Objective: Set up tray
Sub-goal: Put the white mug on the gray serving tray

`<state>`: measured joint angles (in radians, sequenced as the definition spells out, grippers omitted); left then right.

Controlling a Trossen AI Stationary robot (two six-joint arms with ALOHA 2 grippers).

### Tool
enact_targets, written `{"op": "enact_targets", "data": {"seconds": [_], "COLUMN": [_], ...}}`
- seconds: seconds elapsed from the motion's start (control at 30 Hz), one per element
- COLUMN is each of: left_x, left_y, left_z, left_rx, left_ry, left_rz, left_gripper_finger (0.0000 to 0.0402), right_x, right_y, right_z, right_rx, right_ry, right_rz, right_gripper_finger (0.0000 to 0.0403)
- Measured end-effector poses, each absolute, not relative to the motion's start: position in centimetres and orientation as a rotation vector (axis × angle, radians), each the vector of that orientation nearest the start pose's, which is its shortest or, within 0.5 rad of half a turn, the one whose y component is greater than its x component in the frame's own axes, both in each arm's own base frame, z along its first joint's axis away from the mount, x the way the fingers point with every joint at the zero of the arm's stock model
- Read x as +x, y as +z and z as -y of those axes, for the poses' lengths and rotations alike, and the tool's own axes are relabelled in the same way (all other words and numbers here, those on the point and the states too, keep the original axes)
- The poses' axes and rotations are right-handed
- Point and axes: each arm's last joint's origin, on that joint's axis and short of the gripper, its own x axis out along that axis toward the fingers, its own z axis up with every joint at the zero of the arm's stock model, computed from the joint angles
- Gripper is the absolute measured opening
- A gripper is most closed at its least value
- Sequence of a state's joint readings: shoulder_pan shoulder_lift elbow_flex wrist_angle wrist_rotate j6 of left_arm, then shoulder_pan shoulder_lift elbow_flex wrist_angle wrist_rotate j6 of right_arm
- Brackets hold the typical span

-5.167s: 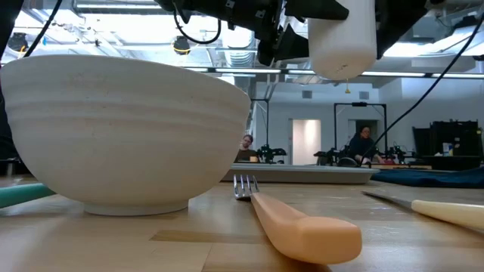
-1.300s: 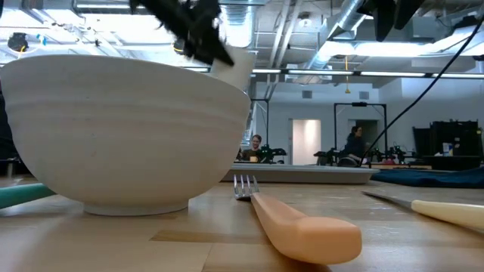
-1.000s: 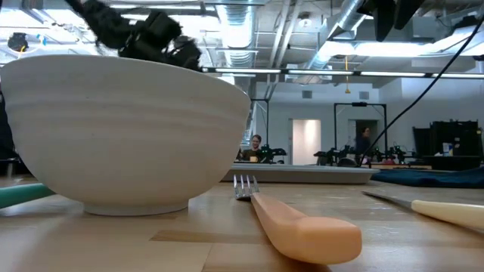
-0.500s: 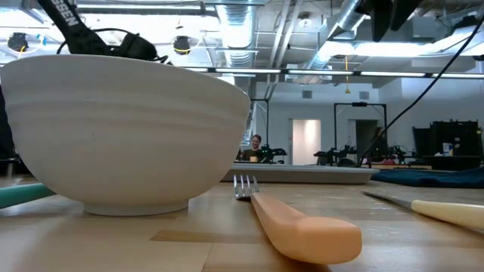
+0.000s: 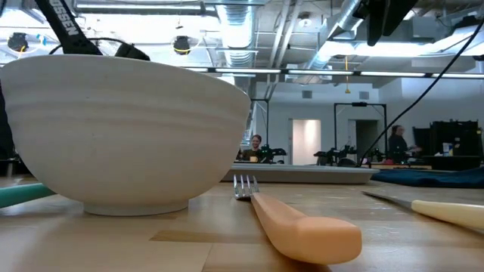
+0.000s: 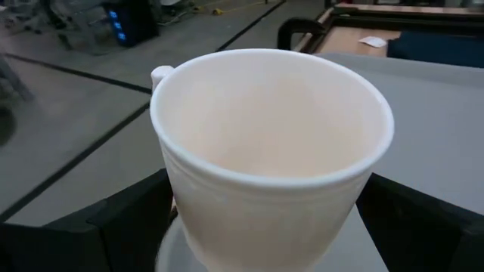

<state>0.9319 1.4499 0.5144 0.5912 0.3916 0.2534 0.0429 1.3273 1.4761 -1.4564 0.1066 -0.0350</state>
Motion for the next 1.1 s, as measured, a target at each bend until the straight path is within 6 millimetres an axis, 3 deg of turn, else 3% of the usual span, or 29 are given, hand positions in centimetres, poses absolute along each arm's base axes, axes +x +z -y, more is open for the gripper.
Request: {"op": "enact_targets", "data": {"seconds": [0.33,1.1], "left_x": [18.0,18.0], "left_y": [13.9,13.3], "left_z": [-22.3,-22.4], "left_rx": [0.023,-0.044], "left_ry": [0.466,0.526], "left_rz": [-0.331,-0.371], "left_gripper_finger": [0.0371,0.0371], "right_x": [21.5,21.5], "right_y": [36.2,36.2], "right_z": [-0.6,-0.6], "right_rx": [-0.126,-0.126], "right_ry": [-0.031,-0.031], "right_rz": [-1.306,-1.306], "right_gripper_finger": [0.0211,0.0211]}}
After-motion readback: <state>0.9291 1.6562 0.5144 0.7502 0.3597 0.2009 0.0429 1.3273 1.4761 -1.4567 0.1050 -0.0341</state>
